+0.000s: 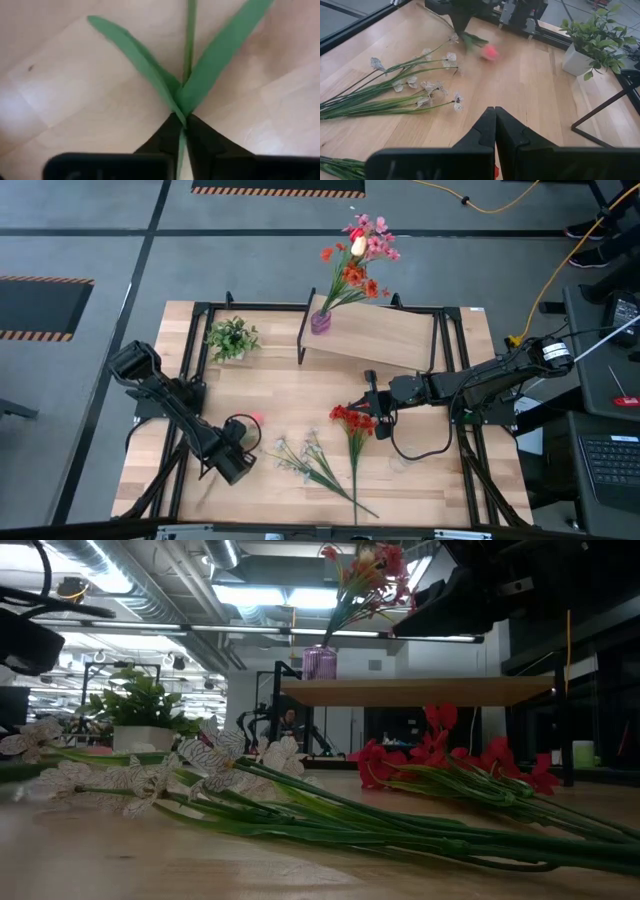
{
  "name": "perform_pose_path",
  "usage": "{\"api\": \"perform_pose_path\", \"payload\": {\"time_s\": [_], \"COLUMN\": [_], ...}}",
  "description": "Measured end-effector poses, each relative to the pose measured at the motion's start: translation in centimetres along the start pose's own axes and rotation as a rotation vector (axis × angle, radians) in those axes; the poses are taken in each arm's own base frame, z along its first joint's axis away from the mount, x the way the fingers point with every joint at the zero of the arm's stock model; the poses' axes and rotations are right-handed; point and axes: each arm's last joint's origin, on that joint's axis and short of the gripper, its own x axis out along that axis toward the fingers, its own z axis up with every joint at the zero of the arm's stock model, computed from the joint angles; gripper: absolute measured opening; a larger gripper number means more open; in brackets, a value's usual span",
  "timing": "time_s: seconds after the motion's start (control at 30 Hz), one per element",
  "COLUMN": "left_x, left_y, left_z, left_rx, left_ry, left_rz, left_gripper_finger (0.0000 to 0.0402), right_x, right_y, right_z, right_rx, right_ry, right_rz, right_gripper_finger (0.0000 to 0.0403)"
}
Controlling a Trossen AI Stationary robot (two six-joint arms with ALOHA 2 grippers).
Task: Pick and place flowers into a vace then onto a shelf
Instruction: Put the pink flower into the transparent vase
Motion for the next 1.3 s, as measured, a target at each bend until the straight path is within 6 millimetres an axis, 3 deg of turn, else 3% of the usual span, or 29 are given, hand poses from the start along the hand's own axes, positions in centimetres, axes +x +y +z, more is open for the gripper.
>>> {"api": "perform_pose_path", "payload": {"time_s": [0.3, 0.7, 0.93, 1.07, 1.3], "left_x": [-0.6, -6.8, -8.4, -8.8, -10.0], "left_y": [0.2, 3.4, 4.4, 3.9, 1.4], "left_z": [1.0, 3.9, 6.6, 8.4, 12.1], "left_rx": [0.05, 0.088, 0.165, 0.269, 0.586], "left_ry": [-0.247, -0.466, -0.463, -0.476, -0.565], "left_rz": [-0.048, -0.189, -0.203, -0.226, -0.443], "left_gripper_finger": [0.0005, 0.0004, 0.0004, 0.0004, 0.0003], "right_x": [0.0, 0.0, 0.0, 0.0, 0.0], "right_y": [0.0, 0.0, 0.0, 0.0, 0.0], "right_z": [0.0, 0.0, 0.0, 0.0, 0.0], "right_rx": [0.0, -0.001, -0.019, -0.023, -0.026], "right_ry": [0.0, 0.0, 0.0, 0.0, 0.0], "right_rz": [0.0, 0.0, 0.0, 0.0, 0.0], "right_gripper_finger": [0.0005, 0.0005, 0.0005, 0.0005, 0.0005]}}
